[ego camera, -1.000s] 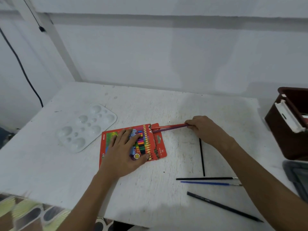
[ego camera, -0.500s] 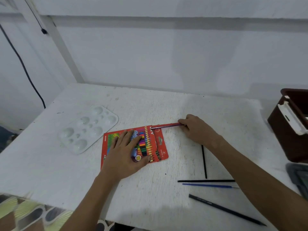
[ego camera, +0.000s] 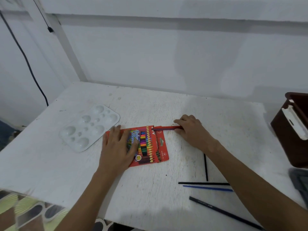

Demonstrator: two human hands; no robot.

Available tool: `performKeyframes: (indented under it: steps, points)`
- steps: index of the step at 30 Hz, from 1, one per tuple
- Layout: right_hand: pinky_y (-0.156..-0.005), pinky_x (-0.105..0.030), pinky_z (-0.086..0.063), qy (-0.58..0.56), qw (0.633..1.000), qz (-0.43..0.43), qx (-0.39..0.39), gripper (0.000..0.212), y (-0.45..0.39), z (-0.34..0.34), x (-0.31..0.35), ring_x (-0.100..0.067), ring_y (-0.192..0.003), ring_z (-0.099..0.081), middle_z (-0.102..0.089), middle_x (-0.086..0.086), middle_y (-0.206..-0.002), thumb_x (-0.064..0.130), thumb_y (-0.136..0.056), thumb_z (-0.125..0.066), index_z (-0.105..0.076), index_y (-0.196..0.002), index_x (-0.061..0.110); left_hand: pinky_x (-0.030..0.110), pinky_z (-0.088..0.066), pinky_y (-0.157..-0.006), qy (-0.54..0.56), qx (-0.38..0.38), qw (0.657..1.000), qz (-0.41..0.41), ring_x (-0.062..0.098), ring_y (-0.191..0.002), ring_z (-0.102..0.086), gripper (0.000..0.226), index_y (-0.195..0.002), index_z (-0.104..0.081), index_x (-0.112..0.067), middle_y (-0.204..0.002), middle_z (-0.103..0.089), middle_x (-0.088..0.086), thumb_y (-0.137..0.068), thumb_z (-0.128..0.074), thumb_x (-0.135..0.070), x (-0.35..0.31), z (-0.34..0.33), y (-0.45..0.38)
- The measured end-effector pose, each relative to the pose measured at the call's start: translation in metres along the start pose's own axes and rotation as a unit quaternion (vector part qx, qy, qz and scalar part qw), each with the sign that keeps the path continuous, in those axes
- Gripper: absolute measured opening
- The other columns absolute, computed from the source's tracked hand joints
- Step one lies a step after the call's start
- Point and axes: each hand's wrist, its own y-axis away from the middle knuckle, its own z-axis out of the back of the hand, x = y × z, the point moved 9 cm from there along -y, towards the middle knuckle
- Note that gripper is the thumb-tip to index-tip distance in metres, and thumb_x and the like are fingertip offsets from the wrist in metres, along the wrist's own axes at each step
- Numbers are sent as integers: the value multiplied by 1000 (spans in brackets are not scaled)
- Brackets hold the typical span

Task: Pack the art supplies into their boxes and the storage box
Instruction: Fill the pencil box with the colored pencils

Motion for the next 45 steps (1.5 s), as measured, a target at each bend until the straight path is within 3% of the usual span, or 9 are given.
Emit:
performKeyframes:
  steps: [3,6,10,18,23,30,38,43,45]
  points:
    - [-86,-24,-42,-77,997,-16,25,27,-2,0,-8,-14,-90,-51,-60,-3,-100,20,-91,-60,-66,-116,12,55,-28,-108,-61,14,996,67,39,-135,-29,71,-137,-43,-17,-145,-36,19,-86,-28,-64,12,-8,0]
    - [-74,-11,-34,-106,994,-16,37,25,-4,1,-7,-10,-83,-50,-61,-4,-97,17,-89,-63,-69,-112,10,54,-33,-105,-72,33,996,47,40,-132,-31,78,-138,-41,-15,-143,-38,19,-83,-22,-67,8,-15,-5]
    - [-67,-1,-31,-147,988,-2,50,25,-7,-3,7,-6,-84,-51,-64,-4,-100,20,-88,-65,-70,-110,10,50,-23,-111,-55,61,996,20,39,-140,-21,82,-142,-36,-19,-151,-30,15,-81,-16,-71,-9,-25,-11]
    - [-70,-7,-37,-199,978,-45,40,36,3,-3,-2,-4,-88,-52,-63,0,-104,29,-84,-69,-66,-114,10,49,-20,-114,-18,64,998,17,33,-144,-17,83,-144,-34,-25,-154,-27,9,-79,-19,-75,-20,-29,-12]
    - [-83,-26,-48,-141,986,-52,66,32,13,2,-17,-9,-86,-53,-61,-1,-100,26,-89,-63,-65,-118,14,50,-23,-113,-25,55,998,13,34,-142,-22,81,-142,-38,-24,-152,-32,10,-80,-23,-74,-22,-28,-12]
    - [-69,-5,-37,-189,979,-63,35,23,5,-1,-8,-7,-86,-57,-70,-5,-101,20,-87,-66,-70,-107,8,49,-23,-113,-32,55,998,13,34,-141,-23,81,-142,-37,-24,-151,-32,10,-80,-21,-74,-22,-28,-12]
    - [-71,-16,-39,-184,980,-69,32,28,-8,-9,-2,-7,-87,-51,-60,-4,-99,23,-84,-70,-69,-107,8,50,-22,-113,-37,56,998,15,35,-142,-21,82,-143,-36,-25,-153,-30,10,-80,-20,-75,-21,-31,-13]
    - [-66,-4,-36,-200,977,-17,70,25,-11,-12,11,-4,-89,-52,-58,3,-99,20,-87,-66,-70,-109,10,50,-22,-114,-27,55,998,17,35,-142,-21,83,-142,-37,-24,-153,-30,10,-79,-21,-75,-21,-30,-13]
    - [-67,-9,-39,-206,975,-4,83,25,-13,-13,12,-4,-89,-52,-56,5,-96,20,-87,-67,-70,-110,10,50,-20,-114,-17,56,998,18,34,-143,-19,84,-142,-37,-25,-153,-29,9,-77,-21,-75,-21,-30,-13]
